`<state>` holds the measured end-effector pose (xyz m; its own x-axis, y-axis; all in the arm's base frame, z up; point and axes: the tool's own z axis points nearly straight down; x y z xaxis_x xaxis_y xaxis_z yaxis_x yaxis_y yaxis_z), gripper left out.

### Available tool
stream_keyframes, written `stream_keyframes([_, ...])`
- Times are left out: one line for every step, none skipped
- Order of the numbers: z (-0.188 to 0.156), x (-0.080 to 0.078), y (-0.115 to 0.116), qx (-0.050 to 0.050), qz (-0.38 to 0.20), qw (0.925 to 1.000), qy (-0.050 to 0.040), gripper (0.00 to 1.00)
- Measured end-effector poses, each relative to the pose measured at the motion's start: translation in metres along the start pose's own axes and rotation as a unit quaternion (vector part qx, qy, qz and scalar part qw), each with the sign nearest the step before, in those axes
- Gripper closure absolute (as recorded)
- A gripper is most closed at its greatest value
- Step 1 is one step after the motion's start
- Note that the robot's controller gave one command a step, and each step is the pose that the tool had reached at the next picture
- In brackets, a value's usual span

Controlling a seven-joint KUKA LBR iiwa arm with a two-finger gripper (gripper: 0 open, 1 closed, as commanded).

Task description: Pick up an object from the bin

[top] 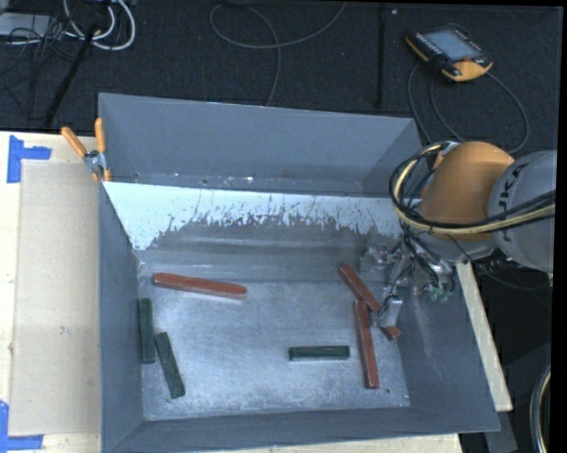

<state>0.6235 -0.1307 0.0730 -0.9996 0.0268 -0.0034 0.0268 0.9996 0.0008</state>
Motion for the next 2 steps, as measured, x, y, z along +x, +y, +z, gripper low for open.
stream_keyframes([0.000,0.000,0.000,0.000,0.000,1.0000,0.0001,0.00])
stream_keyframes([0.003,0.054,0.033,0.000,-0.009,1.0000,0.0009,0.00])
